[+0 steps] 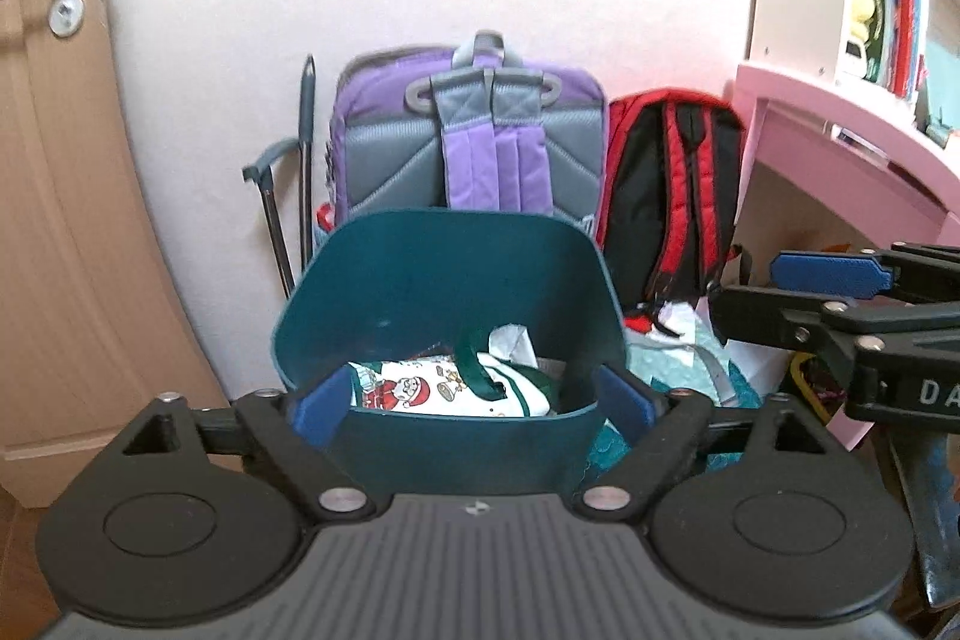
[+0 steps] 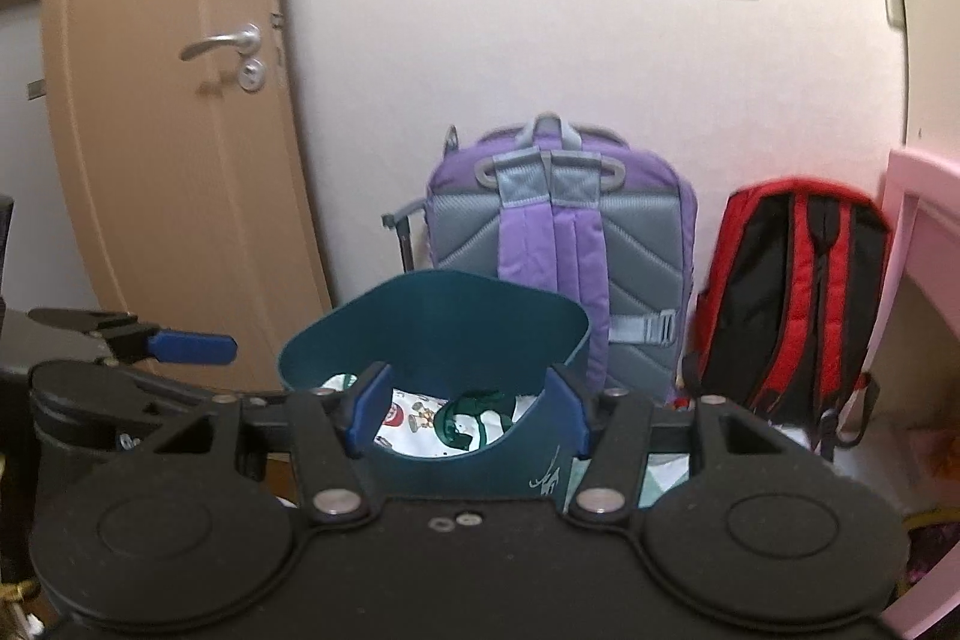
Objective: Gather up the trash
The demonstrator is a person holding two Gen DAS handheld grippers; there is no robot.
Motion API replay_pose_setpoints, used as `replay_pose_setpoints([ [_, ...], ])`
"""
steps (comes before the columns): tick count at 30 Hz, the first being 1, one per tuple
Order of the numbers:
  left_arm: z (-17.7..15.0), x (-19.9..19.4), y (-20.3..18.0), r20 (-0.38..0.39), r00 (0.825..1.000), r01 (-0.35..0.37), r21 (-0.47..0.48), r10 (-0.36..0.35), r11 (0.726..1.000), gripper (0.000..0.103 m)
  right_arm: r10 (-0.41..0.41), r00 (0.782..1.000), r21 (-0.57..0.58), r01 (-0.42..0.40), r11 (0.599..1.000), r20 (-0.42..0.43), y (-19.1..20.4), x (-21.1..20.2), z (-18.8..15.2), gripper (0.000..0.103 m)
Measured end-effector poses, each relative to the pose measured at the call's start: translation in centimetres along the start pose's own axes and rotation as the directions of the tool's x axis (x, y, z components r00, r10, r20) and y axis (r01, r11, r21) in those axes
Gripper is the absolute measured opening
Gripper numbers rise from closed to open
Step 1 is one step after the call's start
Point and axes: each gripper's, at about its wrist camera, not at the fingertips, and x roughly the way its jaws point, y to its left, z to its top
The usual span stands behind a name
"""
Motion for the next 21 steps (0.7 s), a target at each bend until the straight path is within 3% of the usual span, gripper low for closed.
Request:
replay_pose_setpoints([
  [9,-1.7,-5.4,-0.5,0.112,0.994,0.002,-0.036,0.002,0.999,0.098,0.035,0.997,-0.012,-0.034,0.999,0.070,1.2,-5.0,-1.9,0.058],
  [21,-4.4,-9.8,-1.3,0.174,0.985,0.026,-0.043,-0.018,0.999,0.100,0.039,0.987,-0.051,-0.032,0.998,0.158,3.6,-9.5,-4.2,0.059],
])
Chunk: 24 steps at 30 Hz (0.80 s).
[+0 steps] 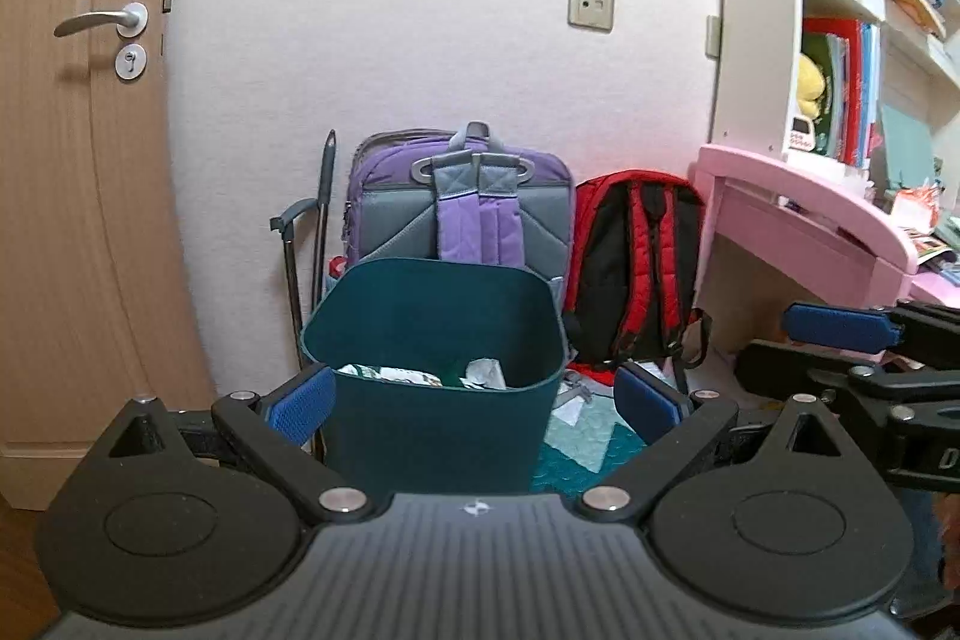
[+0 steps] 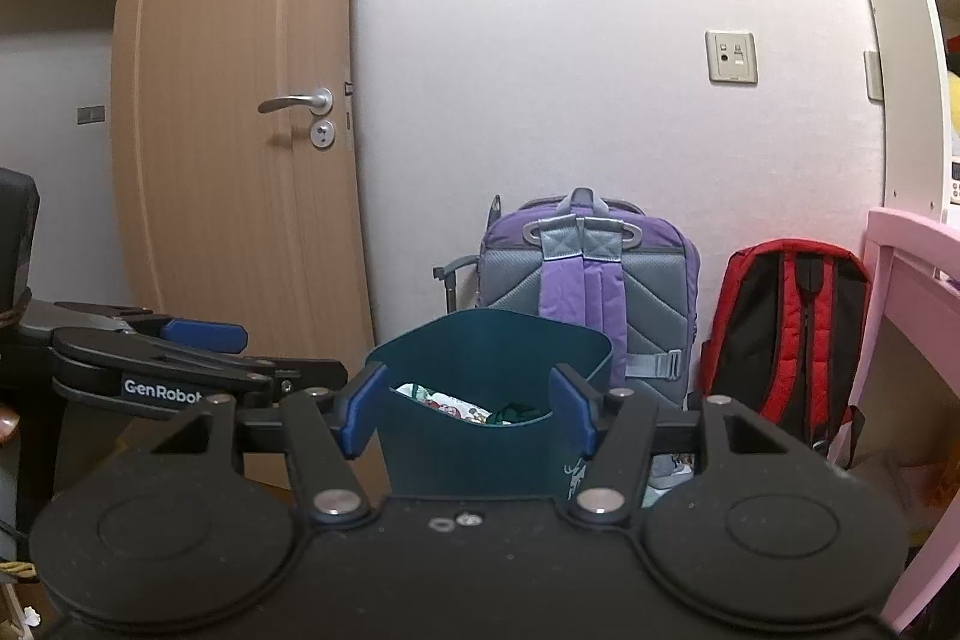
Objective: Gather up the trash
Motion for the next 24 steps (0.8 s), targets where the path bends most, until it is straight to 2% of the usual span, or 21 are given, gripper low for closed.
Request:
replay_pose_setpoints([
  [8,-0.7,-2.2,-0.8,0.023,0.999,0.027,0.016,-0.027,1.000,0.100,0.003,1.000,0.010,-0.003,1.000,0.009,0.4,-1.0,-0.6,0.060],
  [24,-1.3,-3.0,-1.1,0.037,0.999,0.012,0.006,-0.012,1.000,0.100,-0.005,1.000,0.037,0.004,0.999,0.014,-0.1,-1.6,-1.1,0.061],
])
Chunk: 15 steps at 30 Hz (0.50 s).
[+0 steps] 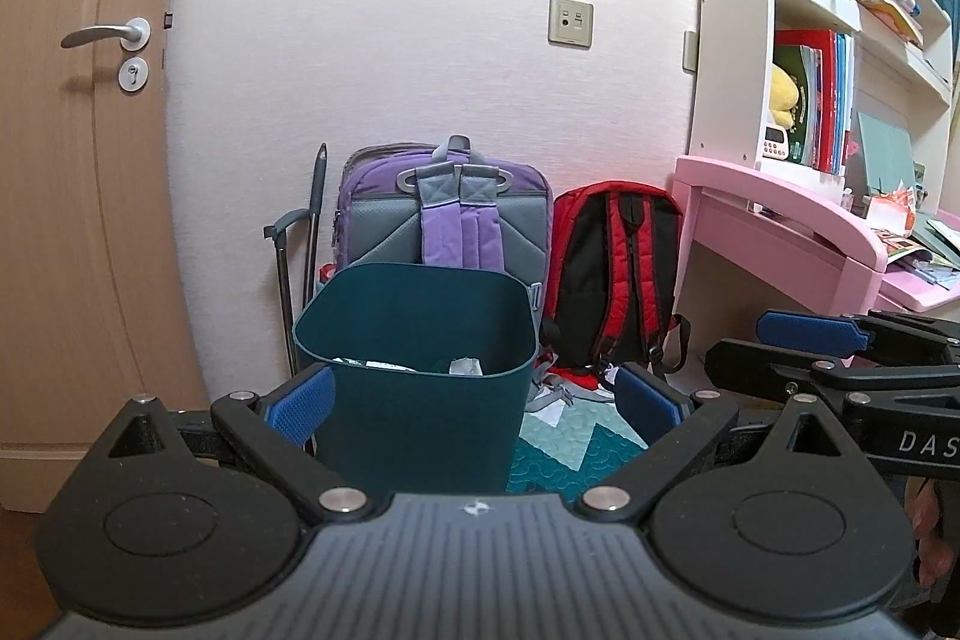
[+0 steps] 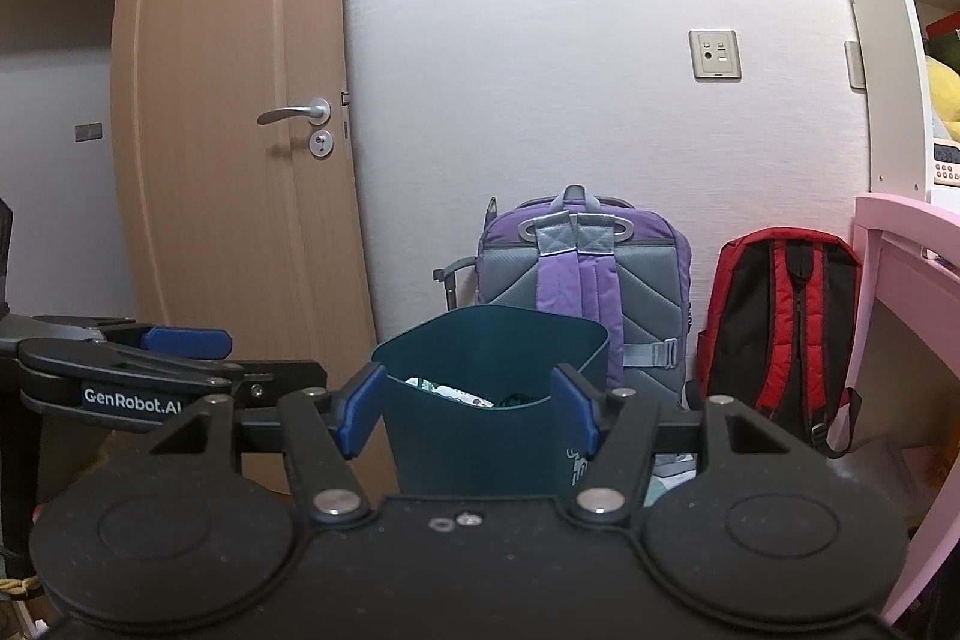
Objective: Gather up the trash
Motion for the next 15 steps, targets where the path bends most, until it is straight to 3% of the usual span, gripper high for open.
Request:
replay_pose_setpoints([
  [15,-0.26,-0.47,0.24,0.010,1.000,-0.014,-0.030,0.015,0.999,0.100,0.013,1.000,0.005,-0.013,1.000,-0.002,0.28,-0.24,-0.29,0.061],
])
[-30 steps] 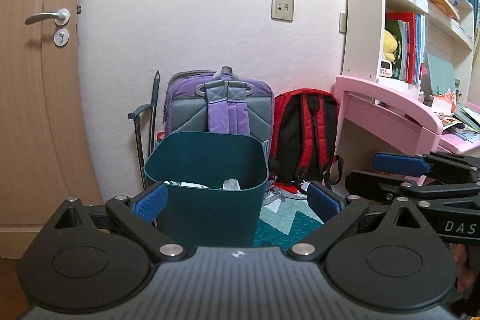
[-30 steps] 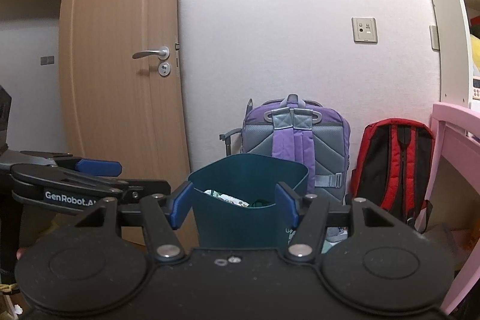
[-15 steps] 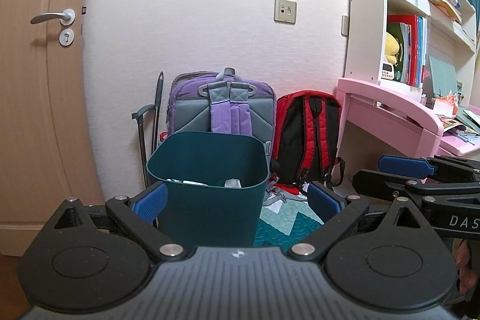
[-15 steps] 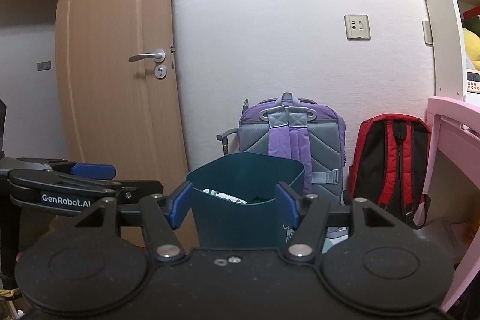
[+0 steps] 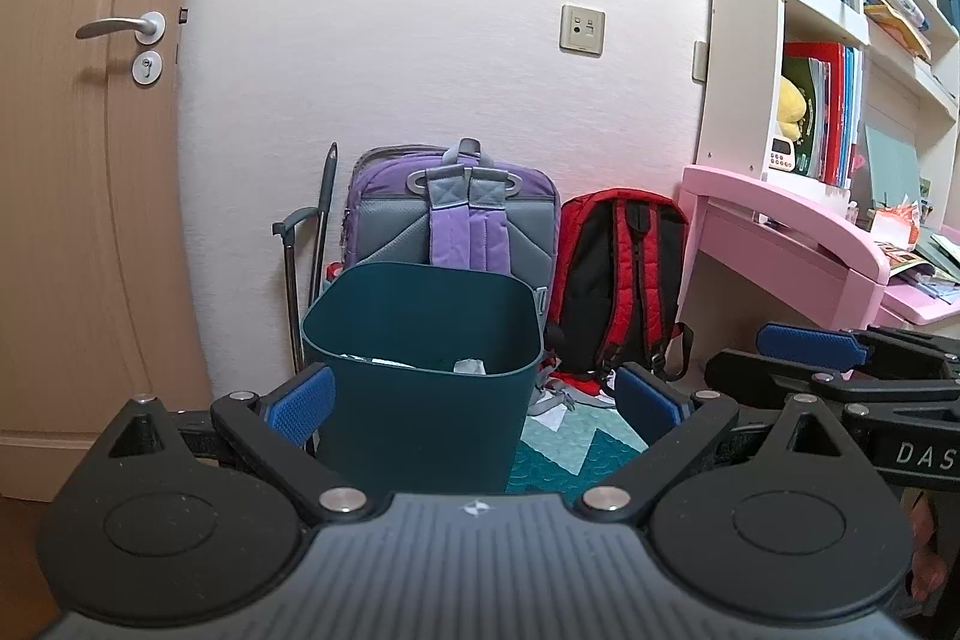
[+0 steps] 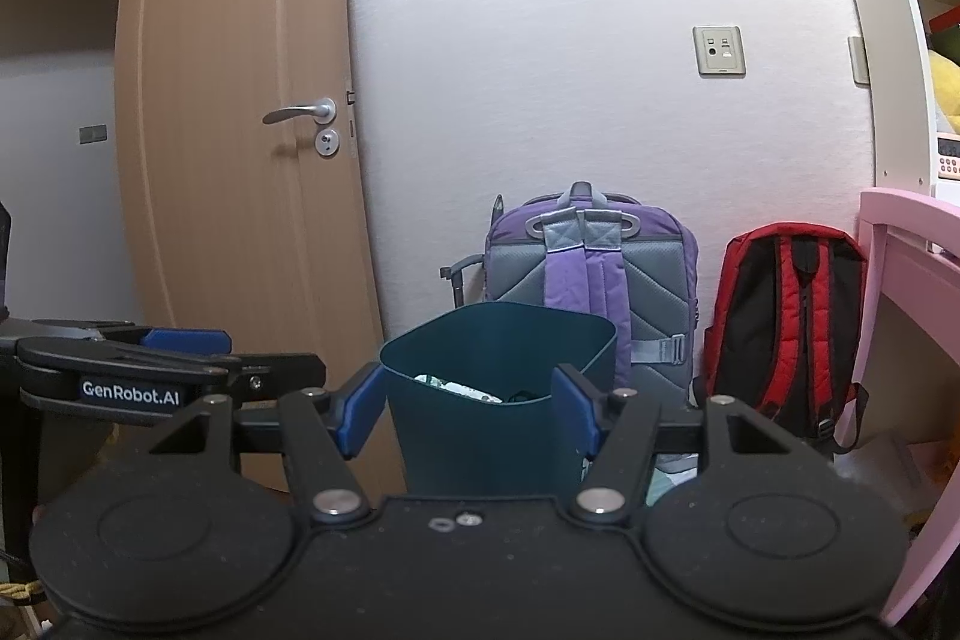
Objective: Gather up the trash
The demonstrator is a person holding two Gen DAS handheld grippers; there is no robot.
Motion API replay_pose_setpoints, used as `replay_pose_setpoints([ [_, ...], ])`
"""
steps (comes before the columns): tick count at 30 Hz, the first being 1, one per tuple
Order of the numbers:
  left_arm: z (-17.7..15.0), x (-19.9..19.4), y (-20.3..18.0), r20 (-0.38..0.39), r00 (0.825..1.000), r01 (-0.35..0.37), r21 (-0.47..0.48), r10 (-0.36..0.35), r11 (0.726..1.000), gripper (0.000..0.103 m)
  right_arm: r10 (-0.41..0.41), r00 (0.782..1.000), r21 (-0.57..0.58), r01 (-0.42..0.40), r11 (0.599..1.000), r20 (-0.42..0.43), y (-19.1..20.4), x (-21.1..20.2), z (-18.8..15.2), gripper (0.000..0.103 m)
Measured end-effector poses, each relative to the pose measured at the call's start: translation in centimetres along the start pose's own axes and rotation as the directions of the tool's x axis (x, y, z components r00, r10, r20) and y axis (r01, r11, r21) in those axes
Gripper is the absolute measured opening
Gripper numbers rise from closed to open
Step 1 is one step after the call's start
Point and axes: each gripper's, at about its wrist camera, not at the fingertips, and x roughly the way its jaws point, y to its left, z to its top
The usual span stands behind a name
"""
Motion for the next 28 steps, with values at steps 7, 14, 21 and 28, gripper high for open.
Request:
replay_pose_setpoints([
  [7,-0.16,-0.16,-0.11,-0.001,1.000,-0.022,-0.003,0.022,1.000,0.100,0.010,1.000,-0.008,-0.010,1.000,-0.005,0.49,0.13,-0.15,0.061],
  [14,-0.34,-0.19,-0.12,0.002,1.000,-0.025,0.005,0.025,1.000,0.100,0.016,1.000,-0.007,-0.016,1.000,-0.013,0.60,0.41,-0.36,0.061],
  [21,-0.57,-0.23,-0.51,0.015,0.999,-0.036,0.026,0.035,0.999,0.100,0.017,1.000,-0.004,-0.017,1.000,-0.020,0.79,0.80,-0.63,0.062],
  [28,-0.95,-0.17,-0.30,0.008,0.999,-0.033,0.021,0.033,0.999,0.100,0.007,0.999,-0.013,-0.007,1.000,-0.032,1.00,0.95,-0.77,0.062],
])
